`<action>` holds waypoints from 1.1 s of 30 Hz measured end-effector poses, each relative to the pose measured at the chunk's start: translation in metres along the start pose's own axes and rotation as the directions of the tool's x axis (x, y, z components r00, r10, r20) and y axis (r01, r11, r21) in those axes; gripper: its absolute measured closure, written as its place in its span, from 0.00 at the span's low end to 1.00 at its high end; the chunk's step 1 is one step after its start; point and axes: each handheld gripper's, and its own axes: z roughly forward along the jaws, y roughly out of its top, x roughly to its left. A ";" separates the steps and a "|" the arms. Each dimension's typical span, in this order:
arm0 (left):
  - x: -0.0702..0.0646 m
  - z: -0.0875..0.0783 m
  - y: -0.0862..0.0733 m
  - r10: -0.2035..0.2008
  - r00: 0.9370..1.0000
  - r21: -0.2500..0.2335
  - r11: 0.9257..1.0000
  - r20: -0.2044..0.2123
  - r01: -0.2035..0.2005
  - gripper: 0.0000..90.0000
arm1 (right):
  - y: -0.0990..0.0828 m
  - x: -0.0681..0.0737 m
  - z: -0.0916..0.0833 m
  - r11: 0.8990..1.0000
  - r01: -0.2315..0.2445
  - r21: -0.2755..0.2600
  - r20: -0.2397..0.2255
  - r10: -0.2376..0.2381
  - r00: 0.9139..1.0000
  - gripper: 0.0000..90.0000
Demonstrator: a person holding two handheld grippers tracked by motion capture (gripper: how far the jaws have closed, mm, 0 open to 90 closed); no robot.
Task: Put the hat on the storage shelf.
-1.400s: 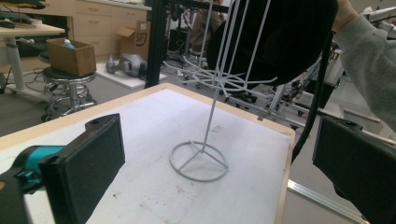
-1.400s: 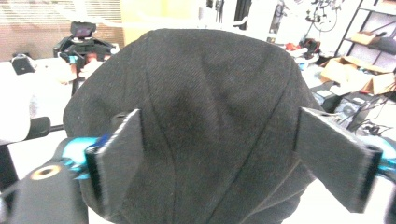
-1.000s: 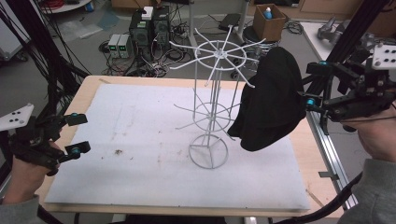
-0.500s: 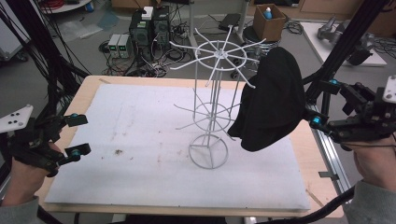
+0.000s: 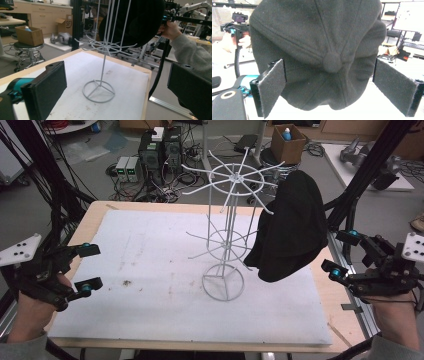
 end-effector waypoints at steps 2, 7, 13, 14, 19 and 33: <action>-0.006 0.001 -0.002 -0.001 1.000 0.002 1.000 -0.003 0.001 0.03 | -0.003 0.000 -0.002 1.000 -0.004 0.000 0.010 0.004 1.000 0.12; -0.017 0.001 -0.009 0.015 0.999 0.008 1.000 -0.049 -0.014 0.03 | -0.015 0.004 -0.003 0.999 -0.012 0.030 0.030 0.011 0.999 0.12; -0.022 -0.002 -0.018 0.009 0.996 0.011 1.000 -0.089 -0.008 0.03 | -0.039 0.009 0.004 0.999 0.003 0.043 0.053 -0.006 0.999 0.12; -0.022 -0.002 -0.019 0.006 0.996 0.012 1.000 -0.092 -0.005 0.03 | -0.045 0.010 0.005 0.999 -0.003 0.036 0.056 0.001 0.998 0.12; -0.020 -0.005 -0.022 0.005 0.994 0.014 1.000 -0.113 -0.003 0.03 | -0.073 0.011 0.014 0.998 -0.043 0.040 0.072 0.040 0.997 0.12; -0.009 -0.002 -0.031 -0.002 0.991 0.026 1.000 -0.137 0.005 0.03 | -0.101 0.003 0.032 0.994 -0.084 0.077 0.070 0.079 0.994 0.12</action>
